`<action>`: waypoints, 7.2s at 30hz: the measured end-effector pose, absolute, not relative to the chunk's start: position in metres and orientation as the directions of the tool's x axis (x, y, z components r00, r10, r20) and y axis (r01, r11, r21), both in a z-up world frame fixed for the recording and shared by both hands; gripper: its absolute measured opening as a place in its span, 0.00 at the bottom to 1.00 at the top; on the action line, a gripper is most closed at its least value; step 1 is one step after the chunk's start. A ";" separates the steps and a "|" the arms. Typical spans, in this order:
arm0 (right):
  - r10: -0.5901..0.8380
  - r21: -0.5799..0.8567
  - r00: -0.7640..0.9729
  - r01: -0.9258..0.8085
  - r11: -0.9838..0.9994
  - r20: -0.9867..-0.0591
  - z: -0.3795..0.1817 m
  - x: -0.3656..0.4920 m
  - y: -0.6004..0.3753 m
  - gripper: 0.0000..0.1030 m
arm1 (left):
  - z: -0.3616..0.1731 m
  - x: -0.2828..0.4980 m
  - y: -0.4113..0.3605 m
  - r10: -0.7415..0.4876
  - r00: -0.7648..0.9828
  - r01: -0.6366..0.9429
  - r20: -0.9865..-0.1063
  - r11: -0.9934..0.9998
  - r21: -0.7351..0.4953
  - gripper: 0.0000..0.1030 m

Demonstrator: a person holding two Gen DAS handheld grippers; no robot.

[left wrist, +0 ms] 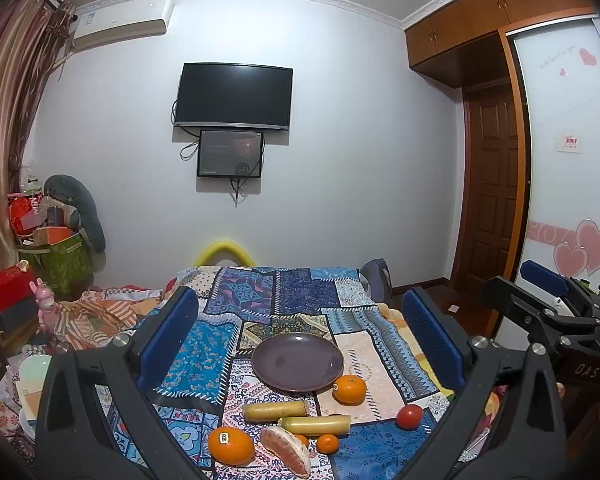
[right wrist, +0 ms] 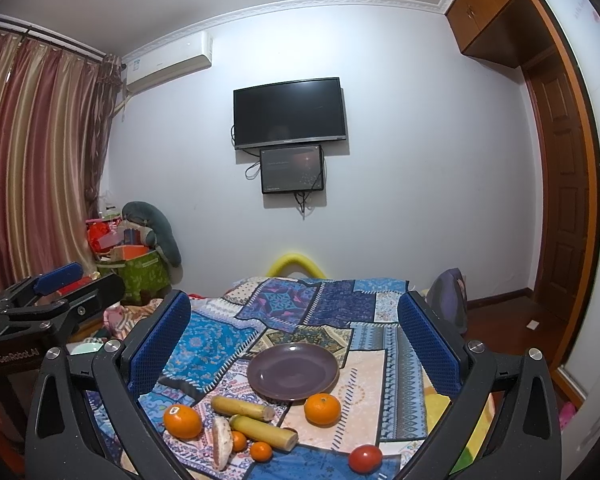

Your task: Organize fruits

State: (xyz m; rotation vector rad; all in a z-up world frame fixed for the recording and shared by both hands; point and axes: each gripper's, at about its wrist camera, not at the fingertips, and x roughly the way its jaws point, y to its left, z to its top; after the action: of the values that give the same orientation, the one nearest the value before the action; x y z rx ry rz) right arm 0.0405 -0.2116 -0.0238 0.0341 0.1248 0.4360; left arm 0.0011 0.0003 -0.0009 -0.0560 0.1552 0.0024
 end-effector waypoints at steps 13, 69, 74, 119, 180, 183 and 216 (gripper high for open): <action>0.383 0.033 0.909 -0.383 0.923 -0.166 -0.036 0.048 -0.210 1.00 | -0.011 0.014 0.011 -0.009 0.977 -0.002 -0.214 0.999 -0.052 1.00; 0.331 0.207 0.436 -0.306 0.929 -0.837 -0.241 0.197 -0.248 0.47 | -0.245 0.161 0.094 -0.096 0.467 -0.004 -0.879 0.994 -0.111 0.67; 0.331 0.205 0.452 -0.304 0.930 -0.828 -0.237 0.195 -0.250 0.46 | -0.242 0.162 0.097 -0.097 0.466 -0.024 -0.879 0.992 -0.122 0.66; 0.472 0.172 0.704 -0.457 0.873 -0.530 -0.114 0.259 -0.185 0.46 | -0.133 0.272 0.060 -0.118 0.705 0.031 -0.700 0.990 -0.135 0.66; 0.416 0.079 0.534 -0.542 0.837 -0.736 -0.188 0.352 -0.126 0.60 | -0.202 0.359 0.076 -0.080 0.596 0.011 -0.799 0.996 -0.091 0.73; 0.422 0.075 0.551 -0.543 0.837 -0.720 -0.175 0.339 -0.131 0.60 | -0.193 0.344 0.078 -0.064 0.605 0.005 -0.793 0.997 -0.077 0.73; 0.432 0.088 0.581 -0.526 0.846 -0.690 -0.154 0.185 -0.174 0.67 | -0.224 0.175 0.031 -0.070 0.490 -0.036 -0.869 0.994 -0.100 0.83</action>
State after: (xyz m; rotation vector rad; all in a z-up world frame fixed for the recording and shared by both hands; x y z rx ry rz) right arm 0.1847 -0.1741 -0.1537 -0.1312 0.7689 0.5616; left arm 0.1748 0.0311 -0.2241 -0.1102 1.0586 -0.0206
